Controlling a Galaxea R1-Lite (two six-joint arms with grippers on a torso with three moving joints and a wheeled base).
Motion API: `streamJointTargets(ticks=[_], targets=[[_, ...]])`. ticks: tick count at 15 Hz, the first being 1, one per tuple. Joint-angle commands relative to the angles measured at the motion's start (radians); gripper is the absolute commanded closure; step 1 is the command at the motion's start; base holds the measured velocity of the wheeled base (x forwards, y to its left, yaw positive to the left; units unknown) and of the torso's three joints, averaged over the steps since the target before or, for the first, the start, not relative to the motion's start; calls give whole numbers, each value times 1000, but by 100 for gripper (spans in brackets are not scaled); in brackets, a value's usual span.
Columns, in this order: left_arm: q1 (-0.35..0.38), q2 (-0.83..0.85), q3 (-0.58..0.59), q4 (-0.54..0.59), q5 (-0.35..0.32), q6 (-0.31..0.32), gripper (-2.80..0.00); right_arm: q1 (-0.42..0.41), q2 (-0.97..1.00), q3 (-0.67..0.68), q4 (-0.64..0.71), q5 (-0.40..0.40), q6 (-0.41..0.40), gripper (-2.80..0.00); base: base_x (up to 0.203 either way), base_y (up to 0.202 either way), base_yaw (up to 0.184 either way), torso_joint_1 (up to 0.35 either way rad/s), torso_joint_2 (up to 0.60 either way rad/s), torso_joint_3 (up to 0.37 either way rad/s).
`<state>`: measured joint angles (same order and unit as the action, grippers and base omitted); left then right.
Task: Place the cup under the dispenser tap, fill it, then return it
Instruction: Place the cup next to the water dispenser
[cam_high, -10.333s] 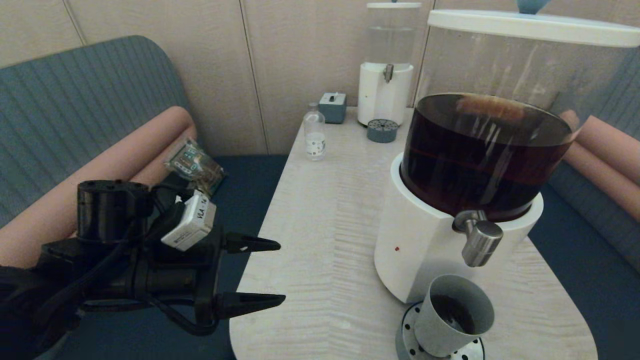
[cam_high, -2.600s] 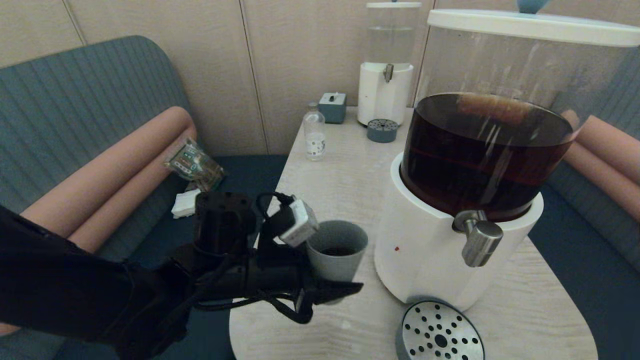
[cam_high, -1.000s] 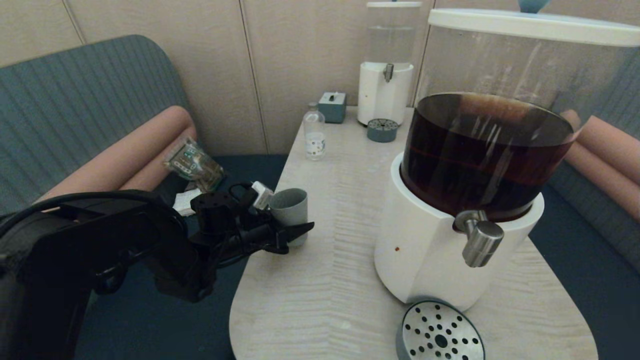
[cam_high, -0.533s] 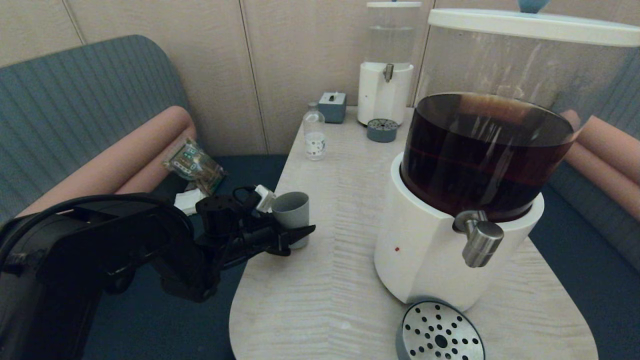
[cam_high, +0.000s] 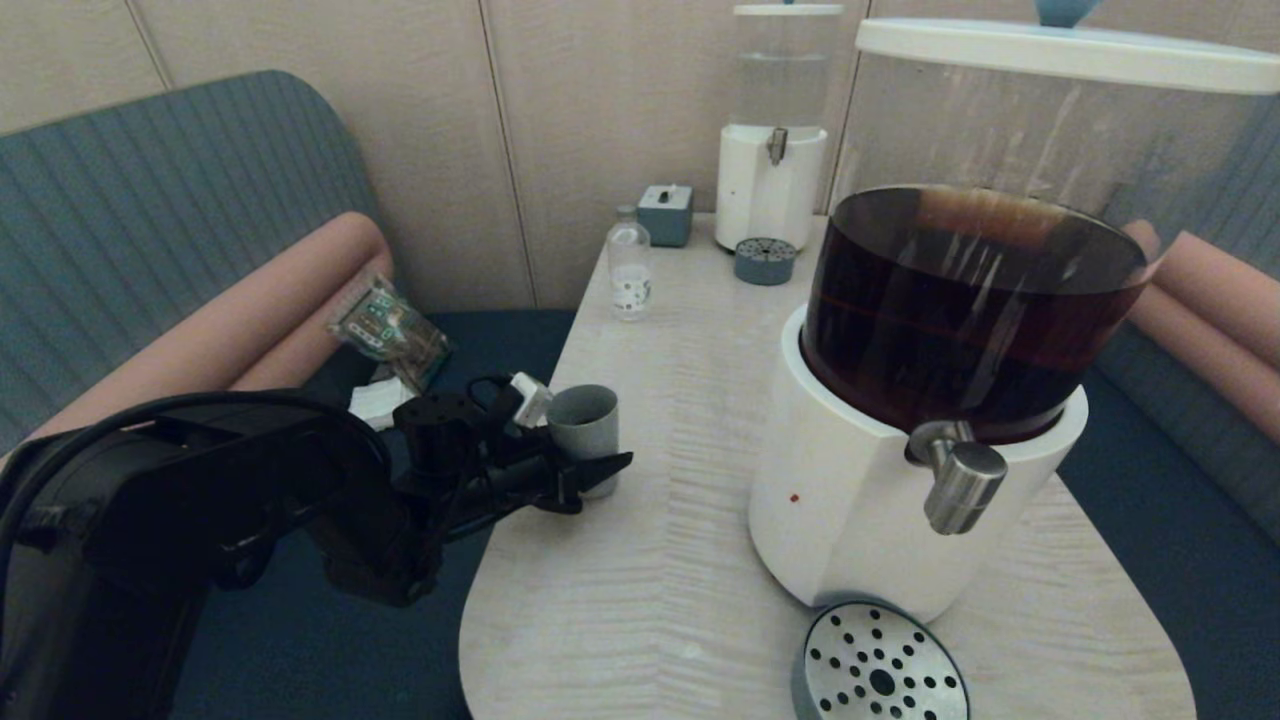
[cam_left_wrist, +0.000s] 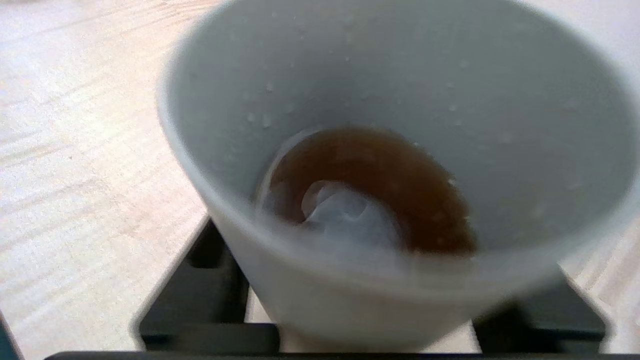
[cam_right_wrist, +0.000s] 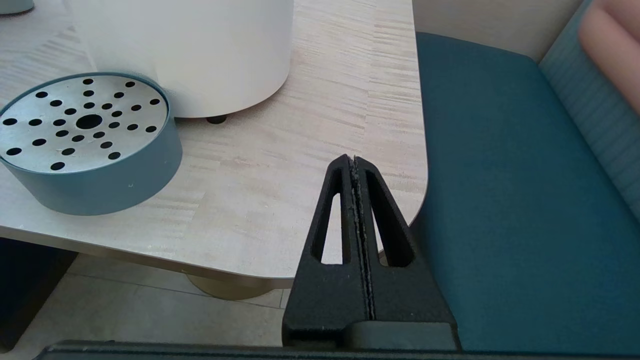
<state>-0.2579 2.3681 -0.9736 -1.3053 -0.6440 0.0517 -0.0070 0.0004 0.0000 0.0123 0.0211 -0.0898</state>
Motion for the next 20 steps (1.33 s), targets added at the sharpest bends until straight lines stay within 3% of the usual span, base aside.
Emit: streamJointTargets(ticks=[1, 10, 20], targets=[[0, 3, 2, -5, -3, 0, -280, -1, -3, 11, 0, 0, -1, 0, 0, 0, 0, 0, 0, 0], [0, -57, 83, -21, -5, 2, -280, 1, -3, 11, 0, 0, -1, 0, 0, 0, 0, 0, 0, 0], [3, -292, 400, -60, 0, 3, -280, -1, -3, 10, 0, 0, -1, 0, 0, 0, 0, 0, 0, 0]])
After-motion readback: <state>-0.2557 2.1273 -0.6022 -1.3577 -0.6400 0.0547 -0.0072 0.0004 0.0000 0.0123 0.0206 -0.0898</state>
